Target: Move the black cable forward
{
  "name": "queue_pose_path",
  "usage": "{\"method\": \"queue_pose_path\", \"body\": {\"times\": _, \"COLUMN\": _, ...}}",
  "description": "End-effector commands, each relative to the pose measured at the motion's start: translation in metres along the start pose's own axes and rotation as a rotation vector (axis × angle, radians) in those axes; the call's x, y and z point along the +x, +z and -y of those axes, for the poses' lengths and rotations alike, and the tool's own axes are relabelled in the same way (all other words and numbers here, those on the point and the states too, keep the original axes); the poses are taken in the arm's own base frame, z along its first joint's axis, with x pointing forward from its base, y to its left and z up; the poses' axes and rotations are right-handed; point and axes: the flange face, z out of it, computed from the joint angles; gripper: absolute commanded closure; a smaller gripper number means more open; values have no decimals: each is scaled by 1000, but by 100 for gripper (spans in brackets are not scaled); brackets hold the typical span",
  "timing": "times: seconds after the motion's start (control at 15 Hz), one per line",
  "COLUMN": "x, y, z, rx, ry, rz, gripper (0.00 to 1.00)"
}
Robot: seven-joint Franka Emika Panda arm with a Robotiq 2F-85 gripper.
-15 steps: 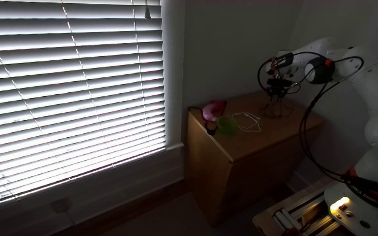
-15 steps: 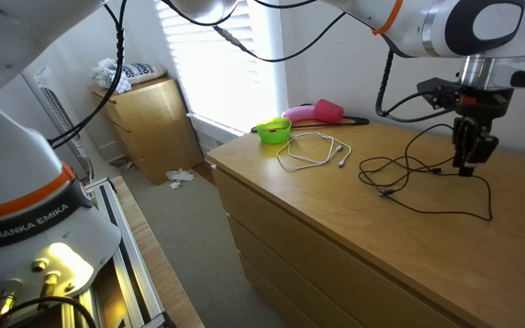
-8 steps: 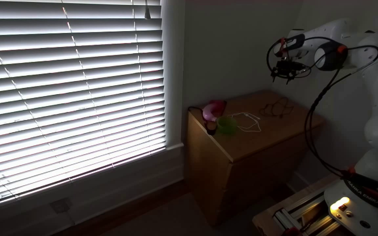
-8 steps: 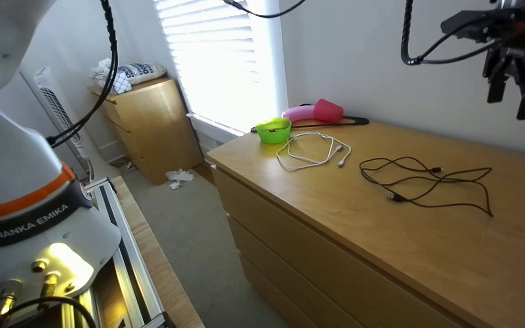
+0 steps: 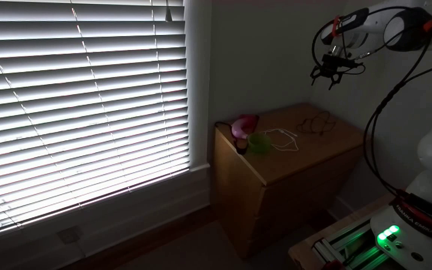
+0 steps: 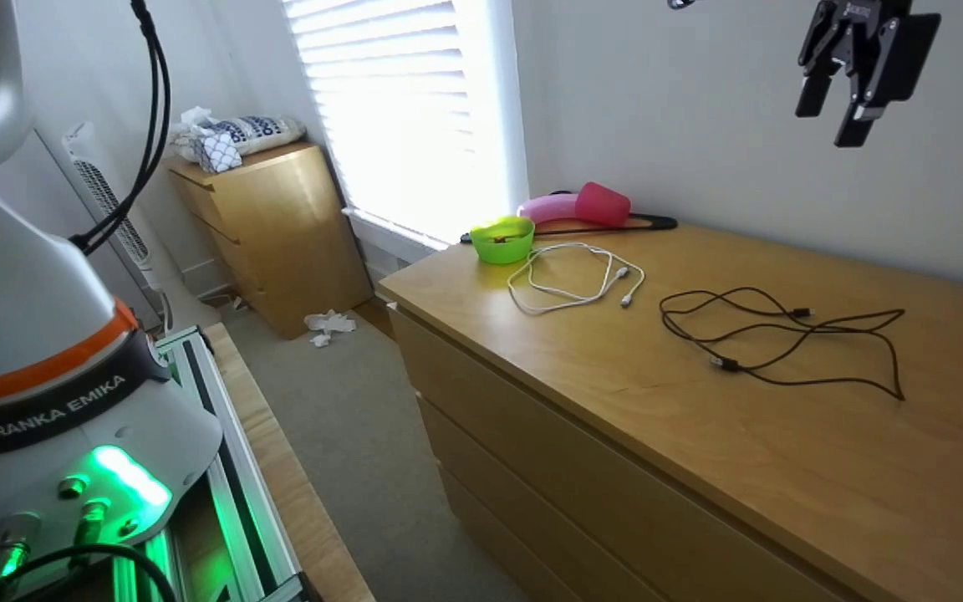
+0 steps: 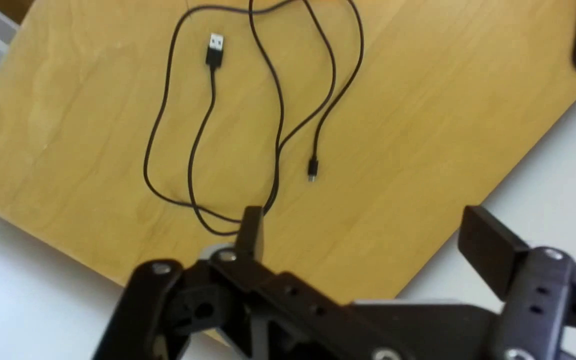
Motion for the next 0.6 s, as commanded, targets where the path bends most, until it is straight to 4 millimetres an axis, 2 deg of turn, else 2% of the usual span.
{"method": "queue_pose_path", "body": {"times": 0.0, "x": -45, "y": -6, "z": -13, "rx": 12, "ry": -42, "rz": 17, "gripper": 0}}
{"method": "queue_pose_path", "body": {"times": 0.27, "x": -80, "y": -12, "z": -20, "rx": -3, "ry": -59, "rz": -20, "gripper": 0}}
{"method": "queue_pose_path", "body": {"times": 0.53, "x": -116, "y": -14, "z": -22, "rx": -53, "ry": -44, "rz": -134, "gripper": 0}}
